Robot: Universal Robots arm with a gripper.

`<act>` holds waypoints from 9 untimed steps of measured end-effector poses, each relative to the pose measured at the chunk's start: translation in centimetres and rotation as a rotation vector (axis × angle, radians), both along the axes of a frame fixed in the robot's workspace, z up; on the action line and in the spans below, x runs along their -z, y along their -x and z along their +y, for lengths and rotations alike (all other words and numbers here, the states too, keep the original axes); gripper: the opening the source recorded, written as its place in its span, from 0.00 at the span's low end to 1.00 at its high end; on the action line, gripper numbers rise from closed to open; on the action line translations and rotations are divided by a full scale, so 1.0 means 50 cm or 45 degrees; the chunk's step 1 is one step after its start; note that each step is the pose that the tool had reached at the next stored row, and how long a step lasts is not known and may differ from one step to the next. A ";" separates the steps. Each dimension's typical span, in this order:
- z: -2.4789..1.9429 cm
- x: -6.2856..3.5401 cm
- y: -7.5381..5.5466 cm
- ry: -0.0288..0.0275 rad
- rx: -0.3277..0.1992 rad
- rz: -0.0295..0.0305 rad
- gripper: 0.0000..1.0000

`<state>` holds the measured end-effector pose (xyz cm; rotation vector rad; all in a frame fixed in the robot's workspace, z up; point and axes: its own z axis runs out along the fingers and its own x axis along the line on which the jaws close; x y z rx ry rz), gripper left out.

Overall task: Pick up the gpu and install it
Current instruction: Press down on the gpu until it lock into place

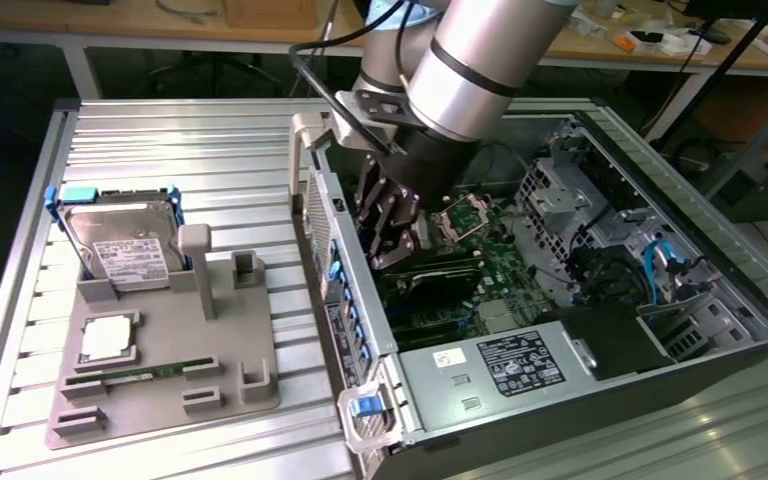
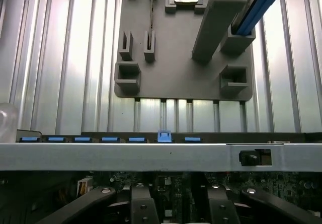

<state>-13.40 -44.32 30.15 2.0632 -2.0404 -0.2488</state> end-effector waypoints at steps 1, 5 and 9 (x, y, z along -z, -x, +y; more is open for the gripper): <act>0.0000 0.000 -0.003 0.0000 -0.004 0.0107 0.41; -0.0001 0.000 -0.005 0.0007 -0.009 0.0206 0.35; -0.0002 0.000 -0.005 0.0005 -0.009 0.0205 0.35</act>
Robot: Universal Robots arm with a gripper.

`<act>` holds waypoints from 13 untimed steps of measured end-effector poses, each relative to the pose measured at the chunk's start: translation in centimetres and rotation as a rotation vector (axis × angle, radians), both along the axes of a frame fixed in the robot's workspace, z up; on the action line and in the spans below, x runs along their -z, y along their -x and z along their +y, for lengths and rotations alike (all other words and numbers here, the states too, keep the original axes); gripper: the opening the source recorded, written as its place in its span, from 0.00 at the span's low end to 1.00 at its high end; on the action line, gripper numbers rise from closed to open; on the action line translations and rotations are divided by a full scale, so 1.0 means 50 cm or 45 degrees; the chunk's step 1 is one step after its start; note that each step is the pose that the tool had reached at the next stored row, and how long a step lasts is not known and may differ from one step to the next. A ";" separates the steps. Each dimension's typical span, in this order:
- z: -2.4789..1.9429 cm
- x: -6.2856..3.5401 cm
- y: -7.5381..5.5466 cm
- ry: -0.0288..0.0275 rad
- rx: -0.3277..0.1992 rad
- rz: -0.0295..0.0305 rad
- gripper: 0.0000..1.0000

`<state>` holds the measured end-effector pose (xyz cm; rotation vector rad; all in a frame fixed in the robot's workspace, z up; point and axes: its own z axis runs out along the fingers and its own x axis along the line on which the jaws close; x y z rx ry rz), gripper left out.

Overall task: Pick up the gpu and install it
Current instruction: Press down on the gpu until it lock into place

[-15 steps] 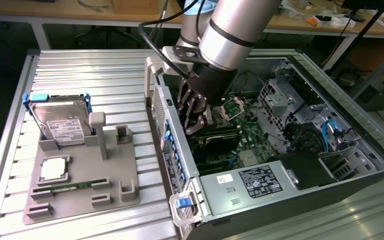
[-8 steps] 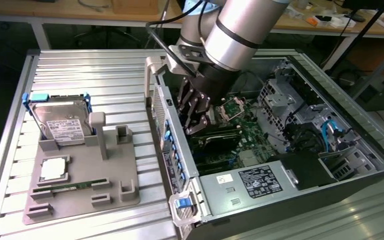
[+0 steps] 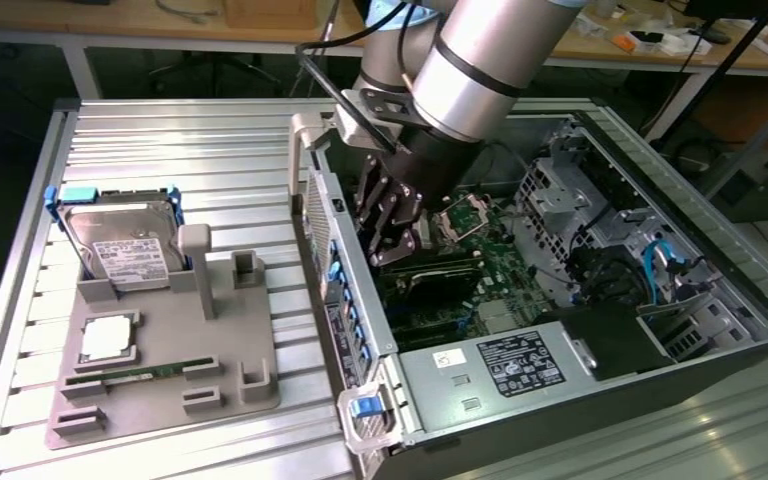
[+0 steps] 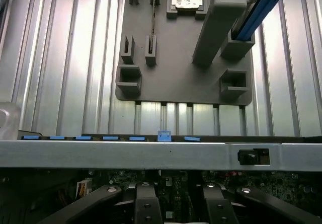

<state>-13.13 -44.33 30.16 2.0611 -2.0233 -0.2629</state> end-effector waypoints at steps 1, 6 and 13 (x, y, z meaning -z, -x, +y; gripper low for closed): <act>0.0001 -0.001 0.000 -0.0001 0.000 0.0000 0.35; 0.0000 -0.023 0.000 0.0003 0.000 0.0004 0.35; -0.0023 -0.023 -0.024 0.0000 -0.005 0.0001 0.35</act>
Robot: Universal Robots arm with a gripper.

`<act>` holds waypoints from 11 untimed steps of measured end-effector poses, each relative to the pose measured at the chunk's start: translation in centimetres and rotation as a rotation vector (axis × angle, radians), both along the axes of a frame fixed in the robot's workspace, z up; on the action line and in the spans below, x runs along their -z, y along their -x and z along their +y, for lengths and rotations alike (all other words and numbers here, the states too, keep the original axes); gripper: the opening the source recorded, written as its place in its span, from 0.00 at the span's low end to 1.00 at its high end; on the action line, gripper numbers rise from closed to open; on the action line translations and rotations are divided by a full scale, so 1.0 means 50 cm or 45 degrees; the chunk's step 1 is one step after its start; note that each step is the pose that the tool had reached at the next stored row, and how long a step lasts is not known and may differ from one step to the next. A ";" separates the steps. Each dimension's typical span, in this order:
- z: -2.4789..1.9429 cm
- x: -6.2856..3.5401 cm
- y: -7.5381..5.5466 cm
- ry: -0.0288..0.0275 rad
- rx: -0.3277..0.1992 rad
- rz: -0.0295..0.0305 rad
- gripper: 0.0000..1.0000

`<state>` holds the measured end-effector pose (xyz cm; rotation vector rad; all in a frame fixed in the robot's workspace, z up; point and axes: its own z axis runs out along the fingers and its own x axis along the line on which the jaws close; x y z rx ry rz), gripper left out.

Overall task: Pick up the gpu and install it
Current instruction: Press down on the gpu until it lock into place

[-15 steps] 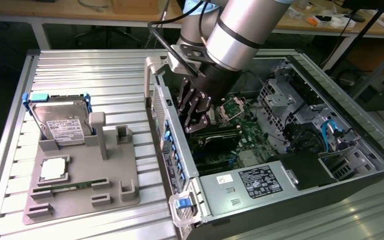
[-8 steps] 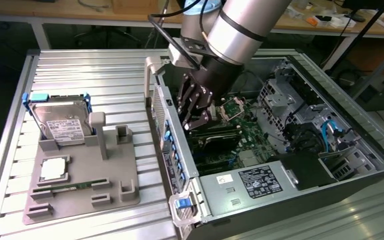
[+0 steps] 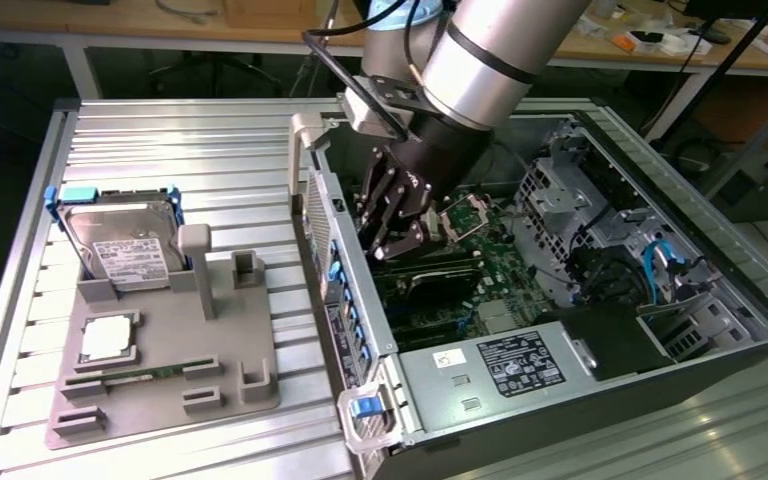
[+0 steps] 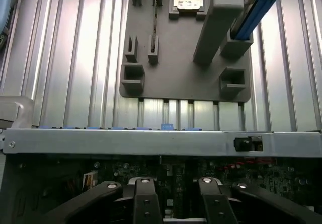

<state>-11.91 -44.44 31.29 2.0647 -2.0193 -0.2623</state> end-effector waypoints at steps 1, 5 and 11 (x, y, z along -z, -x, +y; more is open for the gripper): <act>-0.0001 0.001 -0.002 0.0002 -0.003 -0.0006 0.35; -0.0001 0.027 -0.003 -0.0002 -0.005 -0.0055 0.12; -0.0003 0.039 0.011 -0.0002 -0.005 0.0103 0.11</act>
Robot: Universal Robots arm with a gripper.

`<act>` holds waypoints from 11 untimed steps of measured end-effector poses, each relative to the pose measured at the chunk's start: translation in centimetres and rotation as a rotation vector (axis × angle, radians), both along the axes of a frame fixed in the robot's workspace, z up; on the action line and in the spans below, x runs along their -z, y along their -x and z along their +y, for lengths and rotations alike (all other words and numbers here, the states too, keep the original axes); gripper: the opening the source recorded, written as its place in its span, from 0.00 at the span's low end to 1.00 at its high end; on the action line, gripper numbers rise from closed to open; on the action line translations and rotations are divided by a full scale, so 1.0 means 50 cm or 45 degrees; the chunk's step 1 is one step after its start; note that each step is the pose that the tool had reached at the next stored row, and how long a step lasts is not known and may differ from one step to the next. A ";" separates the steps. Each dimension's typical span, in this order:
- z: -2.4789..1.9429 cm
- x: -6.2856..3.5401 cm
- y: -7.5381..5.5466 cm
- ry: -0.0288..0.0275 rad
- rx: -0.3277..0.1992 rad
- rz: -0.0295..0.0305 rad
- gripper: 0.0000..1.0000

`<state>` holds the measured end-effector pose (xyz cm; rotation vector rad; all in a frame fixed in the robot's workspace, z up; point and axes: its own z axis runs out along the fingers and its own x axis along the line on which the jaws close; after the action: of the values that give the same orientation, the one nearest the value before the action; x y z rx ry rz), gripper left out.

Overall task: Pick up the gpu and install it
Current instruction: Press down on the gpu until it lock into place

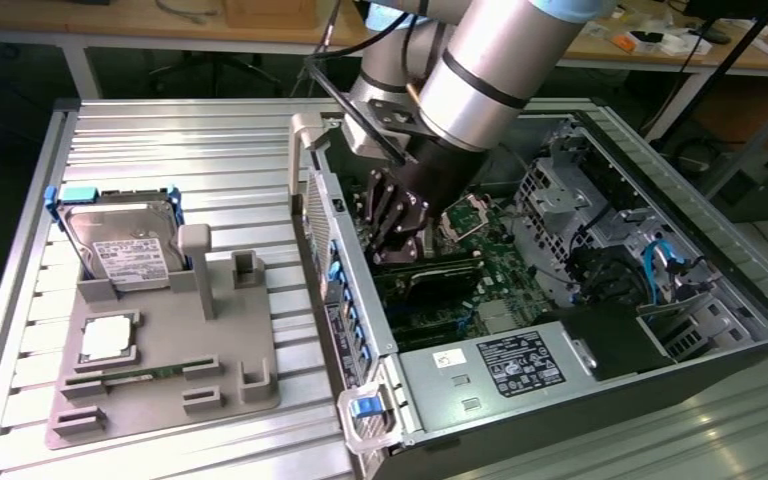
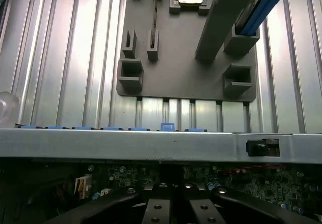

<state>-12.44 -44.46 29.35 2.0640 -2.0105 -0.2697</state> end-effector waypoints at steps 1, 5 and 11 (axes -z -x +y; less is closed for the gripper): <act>0.0001 -0.002 0.000 0.0000 0.000 0.0000 0.11; -0.0001 -0.014 -0.001 -0.0002 0.000 0.0001 0.11; -0.0019 -0.019 -0.014 0.0002 -0.006 0.0001 0.11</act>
<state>-11.72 -44.55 30.28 2.0682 -2.0056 -0.2688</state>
